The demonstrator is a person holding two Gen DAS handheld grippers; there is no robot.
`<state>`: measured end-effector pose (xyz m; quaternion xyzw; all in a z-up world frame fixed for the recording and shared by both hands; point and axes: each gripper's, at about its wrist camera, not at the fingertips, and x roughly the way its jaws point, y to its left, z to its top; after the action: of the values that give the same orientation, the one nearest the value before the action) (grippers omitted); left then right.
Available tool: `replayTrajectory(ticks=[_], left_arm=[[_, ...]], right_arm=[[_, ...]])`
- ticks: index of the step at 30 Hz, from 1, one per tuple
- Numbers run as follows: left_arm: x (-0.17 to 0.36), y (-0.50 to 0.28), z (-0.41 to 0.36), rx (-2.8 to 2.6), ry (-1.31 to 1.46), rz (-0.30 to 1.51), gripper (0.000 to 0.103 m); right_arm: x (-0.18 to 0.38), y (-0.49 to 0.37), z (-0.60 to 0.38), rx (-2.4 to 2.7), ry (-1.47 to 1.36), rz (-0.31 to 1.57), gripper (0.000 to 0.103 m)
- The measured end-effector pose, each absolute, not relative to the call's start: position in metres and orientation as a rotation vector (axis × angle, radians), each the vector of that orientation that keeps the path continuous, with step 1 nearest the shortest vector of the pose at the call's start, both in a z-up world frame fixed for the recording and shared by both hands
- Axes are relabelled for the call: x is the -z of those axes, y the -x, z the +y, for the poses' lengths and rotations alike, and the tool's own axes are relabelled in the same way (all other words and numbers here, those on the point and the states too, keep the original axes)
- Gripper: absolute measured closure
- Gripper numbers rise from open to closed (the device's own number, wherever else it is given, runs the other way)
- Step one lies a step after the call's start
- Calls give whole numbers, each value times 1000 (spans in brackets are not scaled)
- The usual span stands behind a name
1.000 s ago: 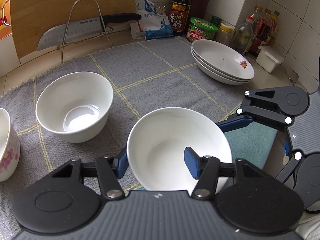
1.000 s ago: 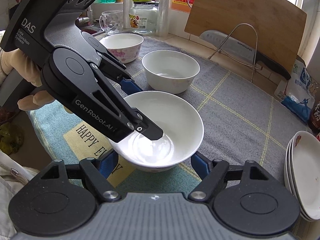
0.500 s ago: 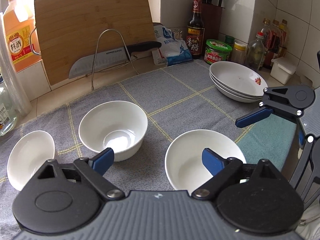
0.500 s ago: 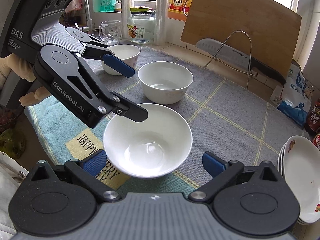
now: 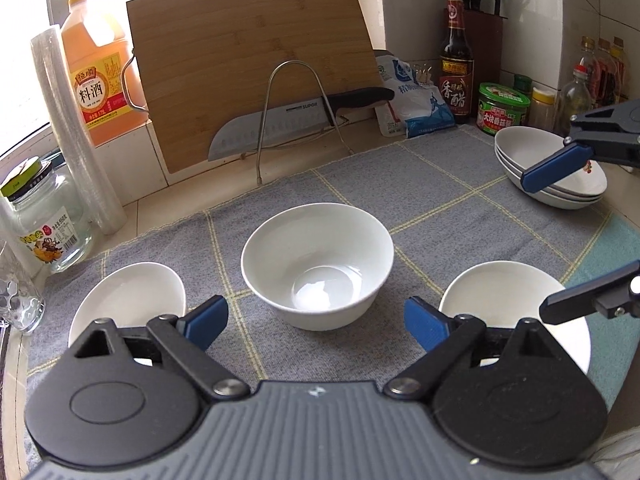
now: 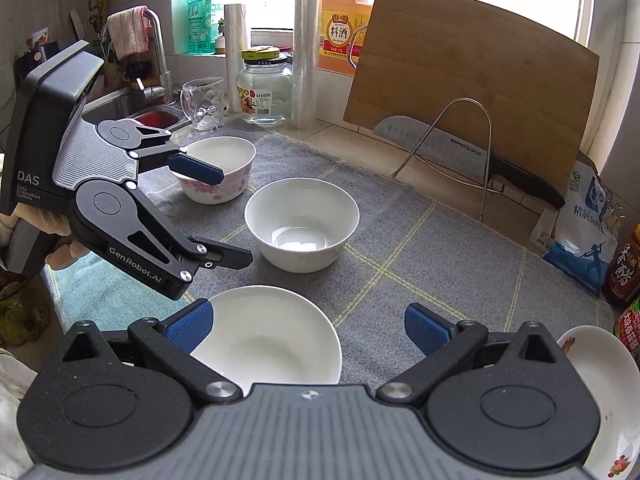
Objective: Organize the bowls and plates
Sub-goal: 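Open the left gripper and withdraw it from the bowl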
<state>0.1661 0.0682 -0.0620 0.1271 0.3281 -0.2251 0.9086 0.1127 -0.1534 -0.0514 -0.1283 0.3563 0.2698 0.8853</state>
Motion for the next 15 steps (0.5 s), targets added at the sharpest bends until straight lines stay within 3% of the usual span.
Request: replayTrajectory(ticks=[15], left_arm=[[80,-189,72,472,-212,697,8]], right_arm=[[56,-180,-128,-609,265,774,0]])
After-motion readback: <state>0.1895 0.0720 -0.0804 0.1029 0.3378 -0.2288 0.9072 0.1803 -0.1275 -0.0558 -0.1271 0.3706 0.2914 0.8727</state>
